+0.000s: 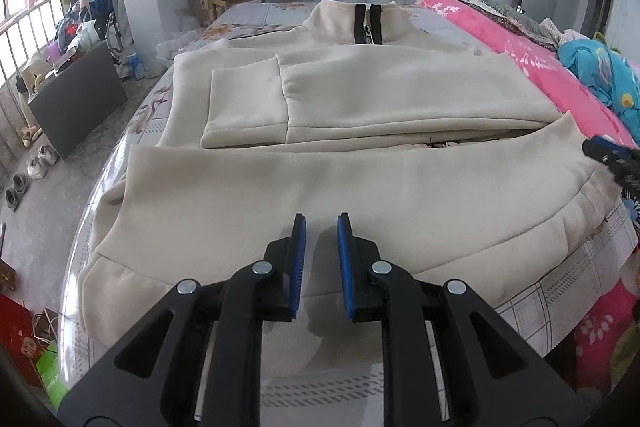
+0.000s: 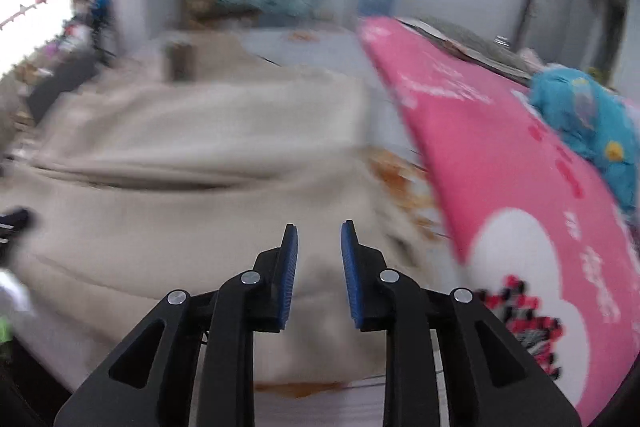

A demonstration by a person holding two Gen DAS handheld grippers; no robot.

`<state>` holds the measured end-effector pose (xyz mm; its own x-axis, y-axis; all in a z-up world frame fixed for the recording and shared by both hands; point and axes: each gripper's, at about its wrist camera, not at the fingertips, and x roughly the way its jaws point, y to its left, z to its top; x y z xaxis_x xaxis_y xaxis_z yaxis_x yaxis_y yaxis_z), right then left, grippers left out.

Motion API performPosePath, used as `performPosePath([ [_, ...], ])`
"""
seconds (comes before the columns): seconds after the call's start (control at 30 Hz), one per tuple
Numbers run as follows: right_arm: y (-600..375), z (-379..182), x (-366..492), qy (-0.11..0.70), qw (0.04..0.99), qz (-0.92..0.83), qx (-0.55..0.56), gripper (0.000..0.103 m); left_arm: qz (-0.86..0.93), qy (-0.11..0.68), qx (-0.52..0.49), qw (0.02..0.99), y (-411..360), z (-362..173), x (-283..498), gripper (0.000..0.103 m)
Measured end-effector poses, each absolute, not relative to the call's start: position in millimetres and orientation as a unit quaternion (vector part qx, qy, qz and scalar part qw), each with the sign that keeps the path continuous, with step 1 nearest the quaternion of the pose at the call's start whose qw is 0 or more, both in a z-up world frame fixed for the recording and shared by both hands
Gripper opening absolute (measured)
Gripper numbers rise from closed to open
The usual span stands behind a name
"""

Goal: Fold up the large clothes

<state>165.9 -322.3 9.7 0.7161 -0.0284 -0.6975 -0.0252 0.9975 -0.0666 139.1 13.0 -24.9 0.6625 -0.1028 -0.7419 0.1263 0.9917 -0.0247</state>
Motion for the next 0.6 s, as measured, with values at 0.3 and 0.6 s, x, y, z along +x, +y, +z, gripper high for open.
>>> performPosePath([
  [0.3,-264,-25,149,0.421,0.897,0.128,-0.04,0.051,-0.057,0.409,0.035,0.91,8,-24,138,0.016],
  [0.6,-228,5,136,0.375,0.903,0.203,-0.052,0.051,-0.057,0.407,0.041,0.91,7,-25,138,0.016],
])
